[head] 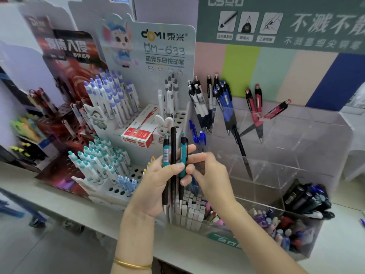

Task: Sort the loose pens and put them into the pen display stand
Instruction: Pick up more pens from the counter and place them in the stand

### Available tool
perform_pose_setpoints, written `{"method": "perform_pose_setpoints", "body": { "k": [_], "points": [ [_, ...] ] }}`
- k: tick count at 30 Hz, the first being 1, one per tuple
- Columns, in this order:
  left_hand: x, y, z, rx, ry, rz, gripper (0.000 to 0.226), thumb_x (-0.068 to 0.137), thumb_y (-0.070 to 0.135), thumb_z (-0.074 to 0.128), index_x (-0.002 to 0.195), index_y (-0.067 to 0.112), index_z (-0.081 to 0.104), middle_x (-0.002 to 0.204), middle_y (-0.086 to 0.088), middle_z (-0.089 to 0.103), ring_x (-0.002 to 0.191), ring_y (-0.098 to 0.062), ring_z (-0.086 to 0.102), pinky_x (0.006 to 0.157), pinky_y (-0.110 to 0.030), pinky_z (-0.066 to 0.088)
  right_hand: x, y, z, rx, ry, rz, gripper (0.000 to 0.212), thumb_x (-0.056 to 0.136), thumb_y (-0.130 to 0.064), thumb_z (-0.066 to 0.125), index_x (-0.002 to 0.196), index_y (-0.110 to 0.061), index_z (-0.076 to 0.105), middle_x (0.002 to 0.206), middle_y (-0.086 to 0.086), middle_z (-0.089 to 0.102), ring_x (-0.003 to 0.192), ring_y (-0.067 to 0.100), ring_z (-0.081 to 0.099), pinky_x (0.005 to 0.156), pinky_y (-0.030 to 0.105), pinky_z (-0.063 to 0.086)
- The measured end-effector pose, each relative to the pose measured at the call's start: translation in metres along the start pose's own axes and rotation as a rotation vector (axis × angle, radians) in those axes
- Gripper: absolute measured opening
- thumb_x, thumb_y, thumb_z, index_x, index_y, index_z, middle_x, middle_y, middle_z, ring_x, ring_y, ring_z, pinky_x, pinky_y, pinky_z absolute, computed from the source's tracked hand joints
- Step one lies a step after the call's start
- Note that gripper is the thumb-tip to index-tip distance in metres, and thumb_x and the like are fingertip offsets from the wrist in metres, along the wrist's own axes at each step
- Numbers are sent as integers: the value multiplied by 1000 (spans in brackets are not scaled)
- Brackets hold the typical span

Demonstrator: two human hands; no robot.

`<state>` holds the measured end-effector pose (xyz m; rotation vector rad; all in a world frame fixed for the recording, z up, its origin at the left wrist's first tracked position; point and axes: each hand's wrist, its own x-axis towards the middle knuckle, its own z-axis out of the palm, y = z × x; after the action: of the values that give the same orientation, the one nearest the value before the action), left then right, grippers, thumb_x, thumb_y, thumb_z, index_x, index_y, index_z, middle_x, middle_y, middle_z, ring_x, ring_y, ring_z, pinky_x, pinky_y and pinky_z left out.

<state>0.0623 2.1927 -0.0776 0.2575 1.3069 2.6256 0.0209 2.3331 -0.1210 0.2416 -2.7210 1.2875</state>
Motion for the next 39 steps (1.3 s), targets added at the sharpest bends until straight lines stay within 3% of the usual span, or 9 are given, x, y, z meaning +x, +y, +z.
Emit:
{"method": "perform_pose_setpoints", "body": {
  "k": [7,10,12,17,20,23,26,33,39],
  "points": [
    [12,-5,11,-1,-109,-73,33,89,8,48,118,3,62,105,-21,68,59,-11,54,47,-18,44,-8,-33,-67,416,146,-29,13,95,-8,53,95,-15,64,77,-2,67,58,6,61,48,21,50],
    [19,-8,21,52,-153,-123,31,90,12,49,117,5,60,103,-18,68,52,-11,52,42,-17,42,-5,-44,-87,554,30,5,10,91,-19,59,91,-21,69,75,-6,69,63,5,64,54,21,53],
    [22,-11,29,106,-196,-157,28,91,14,50,118,5,54,106,-18,68,52,-13,54,42,-19,44,-5,-43,-91,604,-50,79,4,84,-18,68,87,-16,71,86,6,70,79,18,70,67,33,60],
    [33,-21,45,403,-65,-231,26,99,20,46,115,1,53,101,-16,73,82,-27,72,71,-37,60,-11,-28,-109,457,224,52,10,90,-18,62,83,-11,61,68,-4,64,51,6,51,49,17,42],
    [39,-29,56,708,35,-195,14,101,20,44,104,9,51,91,-7,75,86,-20,72,82,-42,58,-14,-22,-125,537,169,116,8,95,-15,55,91,-8,55,70,3,66,40,9,44,39,17,34],
    [42,-37,72,964,48,-116,9,101,29,42,96,24,48,82,-1,67,74,-18,65,71,-38,57,-18,-19,-130,391,66,155,7,89,-19,64,89,-13,60,70,11,64,39,10,45,38,19,36],
    [46,-44,86,1140,36,-29,8,101,29,41,100,22,45,85,2,61,73,-16,59,69,-40,53,-20,-15,-129,274,103,145,15,81,-26,72,80,-16,61,57,-5,57,41,3,45,41,17,37],
    [57,-46,108,1099,3,-2,8,99,23,44,92,20,41,73,1,54,50,-2,45,44,-18,36,-12,-9,-148,354,156,112,11,90,-20,63,86,-9,60,60,-5,56,43,1,47,41,12,36],
    [68,-47,108,1046,44,6,19,97,27,51,83,18,42,68,6,43,49,1,40,49,-12,36,10,-9,-203,504,587,-19,14,97,-17,53,84,-17,46,66,1,52,39,8,44,37,18,35]
  ]
}}
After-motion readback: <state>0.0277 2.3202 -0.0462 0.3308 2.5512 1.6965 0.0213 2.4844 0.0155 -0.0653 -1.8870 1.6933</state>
